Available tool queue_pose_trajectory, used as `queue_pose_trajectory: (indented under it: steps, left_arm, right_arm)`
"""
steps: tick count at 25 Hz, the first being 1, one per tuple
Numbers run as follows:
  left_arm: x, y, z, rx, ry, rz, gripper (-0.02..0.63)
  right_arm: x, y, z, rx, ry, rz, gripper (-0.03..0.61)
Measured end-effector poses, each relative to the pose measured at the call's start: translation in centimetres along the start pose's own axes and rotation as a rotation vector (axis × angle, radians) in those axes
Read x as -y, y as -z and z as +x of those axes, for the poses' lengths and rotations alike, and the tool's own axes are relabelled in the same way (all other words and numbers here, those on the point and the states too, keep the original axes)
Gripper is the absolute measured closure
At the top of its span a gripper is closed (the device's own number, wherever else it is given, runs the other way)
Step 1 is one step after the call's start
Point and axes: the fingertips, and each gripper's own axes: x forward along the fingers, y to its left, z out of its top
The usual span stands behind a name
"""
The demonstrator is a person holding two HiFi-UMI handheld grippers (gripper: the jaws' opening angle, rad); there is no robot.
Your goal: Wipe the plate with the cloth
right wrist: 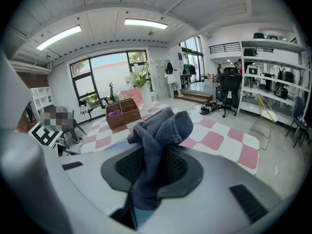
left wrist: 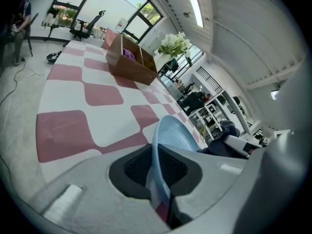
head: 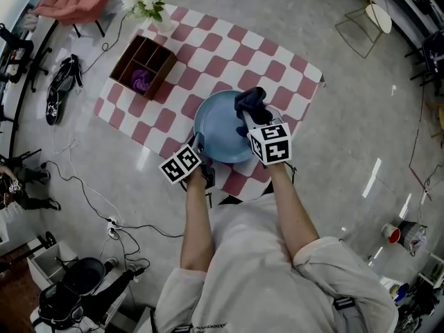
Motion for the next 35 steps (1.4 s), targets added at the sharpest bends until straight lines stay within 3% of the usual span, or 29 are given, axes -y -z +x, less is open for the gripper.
queue_pose_trajectory:
  steps: [9,14,19,22,27,32,35]
  left_arm:
    - [-0.5,0.9,0.2,-0.014,-0.008,-0.028,0.58]
    - [-1.1,1.6,0.2,-0.003,-0.062,-0.022,0.58]
    - [-1.3,1.3,0.0,0.026,-0.1,0.047,0.578]
    - [-1.4,0.5,-0.8,0.105,-0.137,0.088,0.56]
    - [-0.1,-0.5,-3.9,0.238,-0.218,0.223,0.555]
    - [4.2,1.1,-7.0,0.256,-0.176,0.38,0.562]
    - [7.2,3.4,-8.2,0.248,-0.071,0.375,0.584]
  right_arm:
    - [-1.1,1.3,-1.2,-0.02,-0.007,0.005,0.482]
    - [-2.0,3.1,-2.6,-0.048,-0.01,-0.007,0.481]
    - [-2.5,3.3,-4.0,-0.037,-0.026,-0.031,0.481]
    - [-2.8,3.2,-4.7,-0.034,-0.049,-0.06,0.481]
    - [-2.4,3.5,-6.2,-0.028,-0.081,-0.062,0.481]
    - [-2.2,4.4,-8.6,-0.018,-0.109,-0.021,0.48]
    - [-2.9,5.5,-10.0,-0.018,-0.166,0.021,0.48]
